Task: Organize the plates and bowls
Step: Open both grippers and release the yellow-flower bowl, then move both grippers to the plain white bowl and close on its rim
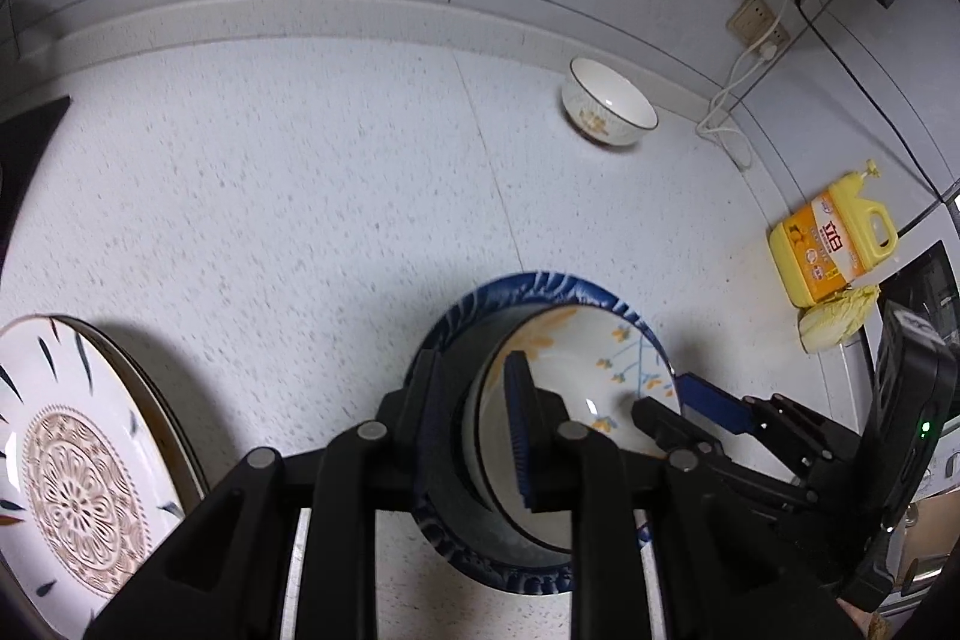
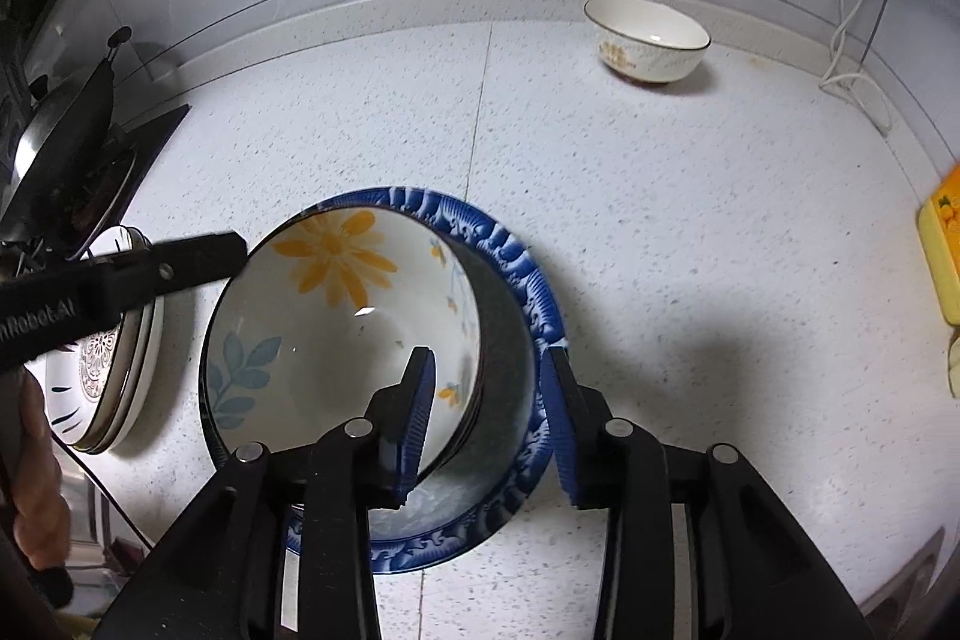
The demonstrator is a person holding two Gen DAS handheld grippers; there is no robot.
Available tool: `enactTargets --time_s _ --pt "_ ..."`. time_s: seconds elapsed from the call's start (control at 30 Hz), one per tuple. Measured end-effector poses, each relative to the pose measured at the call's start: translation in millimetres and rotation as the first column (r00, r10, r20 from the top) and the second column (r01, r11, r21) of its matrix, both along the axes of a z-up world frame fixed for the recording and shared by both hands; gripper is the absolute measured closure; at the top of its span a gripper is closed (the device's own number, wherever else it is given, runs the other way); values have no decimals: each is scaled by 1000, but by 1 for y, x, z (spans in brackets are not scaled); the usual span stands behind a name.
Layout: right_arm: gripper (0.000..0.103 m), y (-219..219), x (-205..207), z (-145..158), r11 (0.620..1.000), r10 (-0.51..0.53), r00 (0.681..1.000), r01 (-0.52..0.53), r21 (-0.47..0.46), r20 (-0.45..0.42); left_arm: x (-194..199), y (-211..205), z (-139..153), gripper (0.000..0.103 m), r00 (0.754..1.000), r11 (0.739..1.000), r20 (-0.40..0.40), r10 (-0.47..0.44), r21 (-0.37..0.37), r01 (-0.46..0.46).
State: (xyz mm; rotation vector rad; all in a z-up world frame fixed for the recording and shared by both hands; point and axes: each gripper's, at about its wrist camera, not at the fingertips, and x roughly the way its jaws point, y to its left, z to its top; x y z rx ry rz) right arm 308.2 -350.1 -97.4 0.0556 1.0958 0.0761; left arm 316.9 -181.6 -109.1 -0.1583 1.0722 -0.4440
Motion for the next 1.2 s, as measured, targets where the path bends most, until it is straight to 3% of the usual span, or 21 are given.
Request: enactTargets --time_s 0.23,0.47,0.67,0.77,1.0,1.2 --pt "60 -12 1 10 1000 -17 999 17 -15 39 18 4 11 82 1000 1000 18 -1 29 0" --pt "51 -37 25 30 994 -45 994 55 -96 103 70 -17 16 82 999 998 16 -31 46 31" --pt "46 -75 72 41 980 -83 985 109 -169 154 133 -52 20 81 998 998 22 -56 38 56" --pt "46 -99 107 47 980 -98 981 124 -156 165 164 -77 23 81 996 997 29 -81 20 80" --pt "44 -146 192 41 991 -115 988 122 -61 106 227 -132 10 81 994 994 -23 -111 -26 110" --pt "44 -156 239 16 989 -109 993 112 -92 42 260 -169 -9 81 988 989 -66 -137 -71 132"
